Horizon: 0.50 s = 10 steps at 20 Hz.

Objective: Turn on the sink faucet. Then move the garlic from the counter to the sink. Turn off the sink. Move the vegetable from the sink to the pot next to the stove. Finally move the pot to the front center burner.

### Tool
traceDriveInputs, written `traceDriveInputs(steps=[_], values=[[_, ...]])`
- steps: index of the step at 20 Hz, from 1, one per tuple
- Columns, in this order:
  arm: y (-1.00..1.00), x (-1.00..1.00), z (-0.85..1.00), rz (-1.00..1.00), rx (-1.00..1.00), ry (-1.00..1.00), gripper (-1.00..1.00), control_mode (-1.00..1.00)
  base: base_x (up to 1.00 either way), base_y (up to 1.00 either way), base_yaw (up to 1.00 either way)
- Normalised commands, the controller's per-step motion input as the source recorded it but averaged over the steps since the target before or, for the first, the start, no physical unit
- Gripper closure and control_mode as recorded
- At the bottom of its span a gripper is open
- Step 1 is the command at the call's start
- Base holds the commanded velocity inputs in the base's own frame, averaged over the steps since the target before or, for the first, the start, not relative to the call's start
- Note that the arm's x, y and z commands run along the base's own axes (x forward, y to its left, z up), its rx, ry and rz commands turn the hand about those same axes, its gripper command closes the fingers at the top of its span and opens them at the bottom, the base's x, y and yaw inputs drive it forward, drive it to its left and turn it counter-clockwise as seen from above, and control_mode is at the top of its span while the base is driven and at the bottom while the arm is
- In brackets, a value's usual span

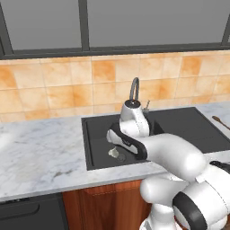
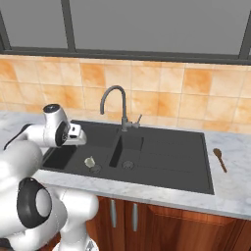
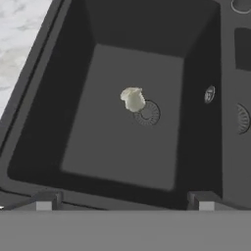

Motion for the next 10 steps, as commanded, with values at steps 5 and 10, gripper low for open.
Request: traceDriveInputs(steps=[5, 10], values=[[-0.01, 0.19, -0.29, -0.04, -0.01, 0.07, -1.0, -1.0, 0.0, 0.0, 0.0], [0.0, 0.44, -0.33, -0.05, -0.01, 0.05, -1.0, -1.0, 0.0, 0.0, 0.0]])
